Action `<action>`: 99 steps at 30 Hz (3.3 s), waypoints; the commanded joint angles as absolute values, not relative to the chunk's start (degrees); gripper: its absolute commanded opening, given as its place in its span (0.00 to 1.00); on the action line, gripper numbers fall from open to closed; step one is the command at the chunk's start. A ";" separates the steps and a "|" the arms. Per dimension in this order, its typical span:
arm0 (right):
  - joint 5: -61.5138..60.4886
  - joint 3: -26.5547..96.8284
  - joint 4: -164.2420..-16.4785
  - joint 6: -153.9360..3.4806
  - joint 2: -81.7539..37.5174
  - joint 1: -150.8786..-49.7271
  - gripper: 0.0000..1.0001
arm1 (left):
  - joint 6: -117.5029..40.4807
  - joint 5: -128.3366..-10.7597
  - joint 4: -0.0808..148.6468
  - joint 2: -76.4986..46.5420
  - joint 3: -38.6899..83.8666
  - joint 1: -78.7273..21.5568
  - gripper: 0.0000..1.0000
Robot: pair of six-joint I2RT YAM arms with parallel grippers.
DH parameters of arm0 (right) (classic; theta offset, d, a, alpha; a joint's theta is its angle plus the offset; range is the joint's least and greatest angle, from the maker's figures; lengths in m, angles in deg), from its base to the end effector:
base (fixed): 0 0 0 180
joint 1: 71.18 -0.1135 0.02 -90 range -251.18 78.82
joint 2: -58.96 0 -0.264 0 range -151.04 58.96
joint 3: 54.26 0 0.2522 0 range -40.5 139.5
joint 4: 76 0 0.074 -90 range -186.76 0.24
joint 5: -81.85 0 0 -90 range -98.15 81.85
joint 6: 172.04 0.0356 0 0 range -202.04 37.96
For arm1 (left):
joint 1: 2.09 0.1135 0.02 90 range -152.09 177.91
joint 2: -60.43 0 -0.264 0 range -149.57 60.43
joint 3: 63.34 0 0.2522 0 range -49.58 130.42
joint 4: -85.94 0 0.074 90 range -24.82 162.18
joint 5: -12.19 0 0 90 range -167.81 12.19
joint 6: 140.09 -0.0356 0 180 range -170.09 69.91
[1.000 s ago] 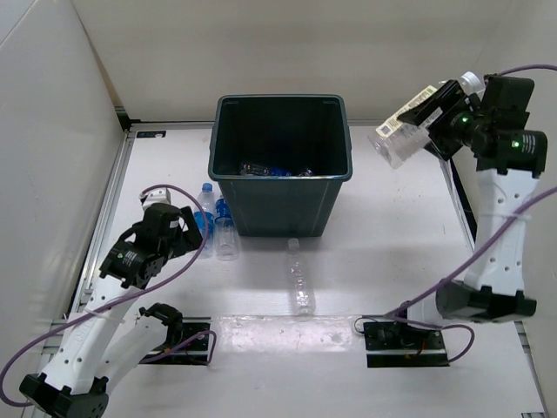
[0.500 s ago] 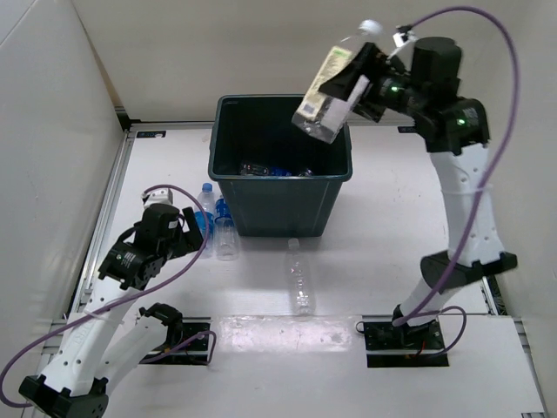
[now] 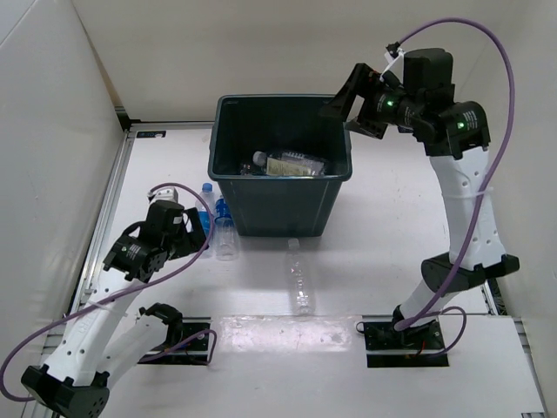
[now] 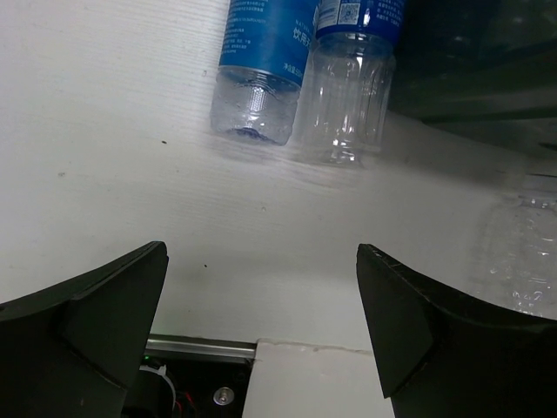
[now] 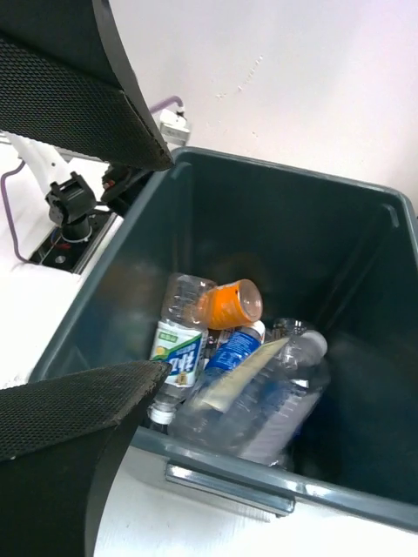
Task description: Put the plastic bottles in the bin
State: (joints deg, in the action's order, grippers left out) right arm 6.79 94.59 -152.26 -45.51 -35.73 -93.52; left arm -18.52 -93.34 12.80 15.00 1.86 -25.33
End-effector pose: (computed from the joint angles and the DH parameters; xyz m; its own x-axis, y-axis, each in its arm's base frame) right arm 0.2645 0.1186 0.5403 -0.6297 0.3630 -0.6868 -0.2655 0.7303 0.6294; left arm 0.1294 -0.0452 0.3000 -0.7504 -0.2267 -0.6208 -0.1872 0.9738 -0.1293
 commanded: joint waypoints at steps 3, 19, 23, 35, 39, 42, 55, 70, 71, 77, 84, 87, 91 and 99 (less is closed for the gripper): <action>6.53 92.57 -151.55 -46.98 -31.22 -91.84 0.90 | -16.78 -90.91 11.80 14.64 3.68 -25.46 1.00; -2.79 48.48 -155.42 -36.08 -0.64 -92.88 0.90 | -17.83 -88.37 16.79 14.31 1.92 -19.42 1.00; 0.01 45.81 -158.57 -35.36 4.38 -88.42 0.90 | -17.85 -83.88 27.15 13.41 -1.15 -14.31 1.00; 15.92 46.25 -169.66 -47.50 6.05 -67.14 0.90 | -26.52 -85.63 37.81 3.57 -5.46 -11.49 1.00; 16.36 51.43 -172.98 -51.62 2.28 -63.98 0.90 | -27.77 -85.10 40.80 1.03 -5.99 -11.58 1.00; 18.73 54.42 -174.49 -53.83 -0.10 -60.02 0.90 | -27.59 -86.16 42.20 -1.62 -5.64 -11.58 1.00; 22.69 55.40 -171.24 -54.45 -5.46 -54.30 0.90 | -27.50 -86.08 49.06 -16.29 -2.73 -11.58 1.00; 24.01 54.77 -169.83 -53.74 -7.39 -52.81 0.90 | -24.78 -85.28 52.23 -22.98 -2.47 -11.49 0.89; 24.01 55.12 -169.92 -53.83 -7.48 -52.63 0.90 | -24.43 -85.37 52.05 -23.07 -2.38 -11.58 0.88; 22.87 57.24 -170.10 -54.53 -8.62 -52.98 0.90 | -23.81 -86.15 50.30 -24.47 -0.98 -11.49 0.45; 23.31 60.75 -168.43 -53.57 -12.23 -55.53 0.90 | -26.79 -91.24 48.54 -19.83 1.92 -11.05 0.32; 24.45 61.98 -167.72 -52.78 -15.29 -56.49 0.90 | -29.78 -92.40 47.92 -14.20 3.85 -9.91 0.26; 26.12 63.73 -166.32 -51.64 -18.81 -59.48 0.90 | -31.72 -92.49 45.29 -6.56 7.80 -9.21 0.18; 26.39 67.87 -166.14 -51.98 -23.74 -63.61 0.90 | -38.29 -90.74 40.01 -0.66 26.38 -9.81 0.14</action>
